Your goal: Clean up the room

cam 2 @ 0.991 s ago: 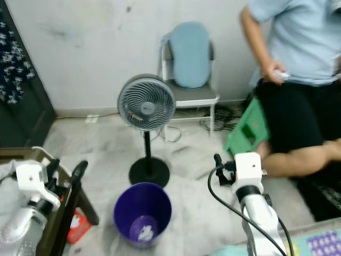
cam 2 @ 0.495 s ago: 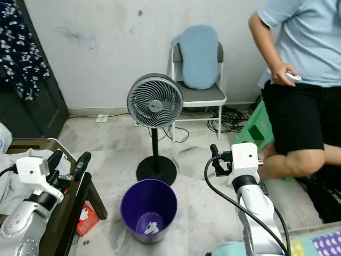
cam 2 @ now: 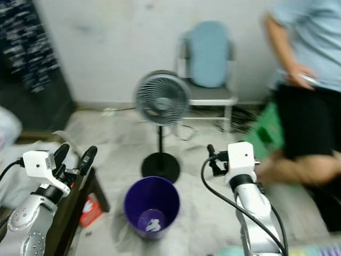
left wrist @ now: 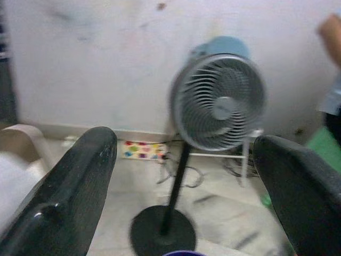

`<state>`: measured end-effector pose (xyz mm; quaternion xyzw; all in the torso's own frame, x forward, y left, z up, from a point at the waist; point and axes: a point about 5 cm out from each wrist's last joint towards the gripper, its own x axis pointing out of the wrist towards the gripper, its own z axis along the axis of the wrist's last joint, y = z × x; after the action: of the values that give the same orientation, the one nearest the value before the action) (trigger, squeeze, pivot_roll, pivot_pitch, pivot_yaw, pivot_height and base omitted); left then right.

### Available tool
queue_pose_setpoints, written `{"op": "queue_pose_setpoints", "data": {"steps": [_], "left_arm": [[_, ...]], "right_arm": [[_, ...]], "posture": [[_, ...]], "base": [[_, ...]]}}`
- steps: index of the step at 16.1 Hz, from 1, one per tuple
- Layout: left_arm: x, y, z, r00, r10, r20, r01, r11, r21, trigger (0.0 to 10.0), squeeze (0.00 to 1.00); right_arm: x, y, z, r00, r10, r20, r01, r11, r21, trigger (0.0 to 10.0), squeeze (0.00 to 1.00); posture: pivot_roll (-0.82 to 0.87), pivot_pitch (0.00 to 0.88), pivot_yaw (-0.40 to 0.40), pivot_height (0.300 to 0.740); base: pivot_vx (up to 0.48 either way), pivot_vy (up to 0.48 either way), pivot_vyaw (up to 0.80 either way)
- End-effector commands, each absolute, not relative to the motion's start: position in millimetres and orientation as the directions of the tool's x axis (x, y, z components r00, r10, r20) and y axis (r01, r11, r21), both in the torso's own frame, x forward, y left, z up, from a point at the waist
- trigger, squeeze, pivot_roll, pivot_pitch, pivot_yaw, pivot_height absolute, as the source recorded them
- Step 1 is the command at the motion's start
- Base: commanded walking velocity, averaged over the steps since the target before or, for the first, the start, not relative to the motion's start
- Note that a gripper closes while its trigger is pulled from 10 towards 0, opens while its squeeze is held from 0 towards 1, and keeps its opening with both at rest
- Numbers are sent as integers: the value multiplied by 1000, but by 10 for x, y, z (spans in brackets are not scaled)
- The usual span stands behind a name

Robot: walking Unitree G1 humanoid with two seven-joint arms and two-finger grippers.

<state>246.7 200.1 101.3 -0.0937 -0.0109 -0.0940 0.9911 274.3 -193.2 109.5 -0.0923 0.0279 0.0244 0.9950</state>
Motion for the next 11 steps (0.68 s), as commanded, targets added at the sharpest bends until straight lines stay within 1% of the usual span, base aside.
{"op": "queue_pose_setpoints", "data": {"steps": [1,6,11], "left_arm": [[2482,1983,1035,982,-185,40,189,966,-178,10000,0],[2541,1934,1168,979,-181,90,194,967,-167,10000,0],[2596,1918,1177,978,-185,96,199,966,-164,10000,0]], "right_arm": [[2769,-1912,1160,998,52,-42,-59,981,-186,10000,0],[2779,-1856,1235,997,79,-16,-80,976,-202,10000,0],[2827,-1795,1281,995,102,4,-99,973,-207,10000,0]], "posture": [[-107,0,-13,740],[-110,0,-13,740],[-111,0,-10,740]], "base": [[0,0,800],[0,0,800],[0,0,800]]}}
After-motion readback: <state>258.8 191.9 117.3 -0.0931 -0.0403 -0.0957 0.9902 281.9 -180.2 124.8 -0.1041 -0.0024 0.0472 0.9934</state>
